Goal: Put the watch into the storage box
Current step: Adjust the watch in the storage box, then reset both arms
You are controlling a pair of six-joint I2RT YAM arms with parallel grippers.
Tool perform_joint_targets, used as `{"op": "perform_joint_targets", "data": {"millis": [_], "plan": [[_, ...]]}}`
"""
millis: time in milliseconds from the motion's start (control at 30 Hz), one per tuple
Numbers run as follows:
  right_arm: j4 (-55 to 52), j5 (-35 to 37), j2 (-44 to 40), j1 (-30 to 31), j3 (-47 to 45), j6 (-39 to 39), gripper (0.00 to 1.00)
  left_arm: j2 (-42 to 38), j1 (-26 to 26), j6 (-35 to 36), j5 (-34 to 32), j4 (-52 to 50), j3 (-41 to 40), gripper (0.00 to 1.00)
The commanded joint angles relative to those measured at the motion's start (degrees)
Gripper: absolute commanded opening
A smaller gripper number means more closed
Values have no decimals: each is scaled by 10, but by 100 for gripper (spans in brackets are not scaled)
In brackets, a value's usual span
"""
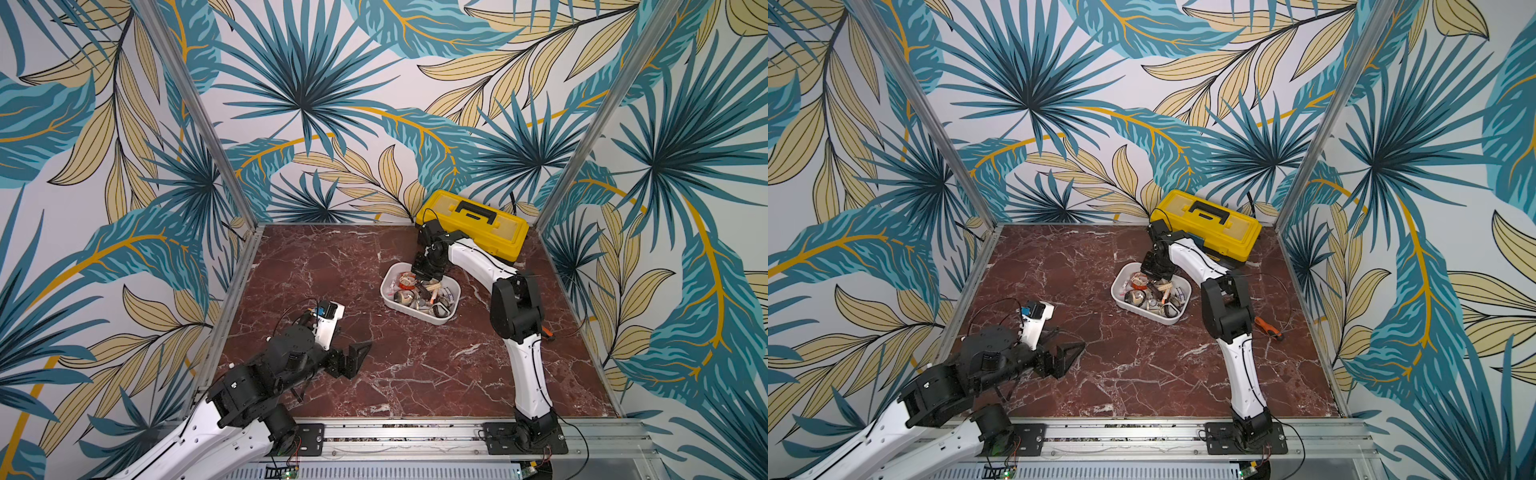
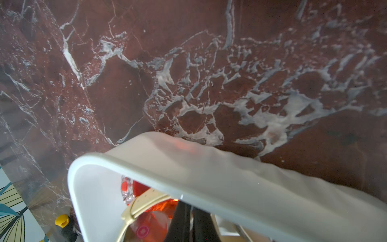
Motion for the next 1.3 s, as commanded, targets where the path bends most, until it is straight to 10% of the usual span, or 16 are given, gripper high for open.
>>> {"op": "perform_joint_targets", "data": {"millis": [0, 933, 1133, 1267], "plan": [[-8, -1, 10, -3, 3, 2, 21, 1, -1, 3, 1, 5, -10, 100], [135, -56, -279, -3, -242, -15, 72, -4, -2, 2, -13, 7, -5, 100], [219, 80, -527, 11, -456, -105, 97, 18, 13, 7, -125, 66, 10, 100], [213, 213, -648, 11, -557, -154, 100, 120, 120, 22, -123, 91, 51, 100]]}}
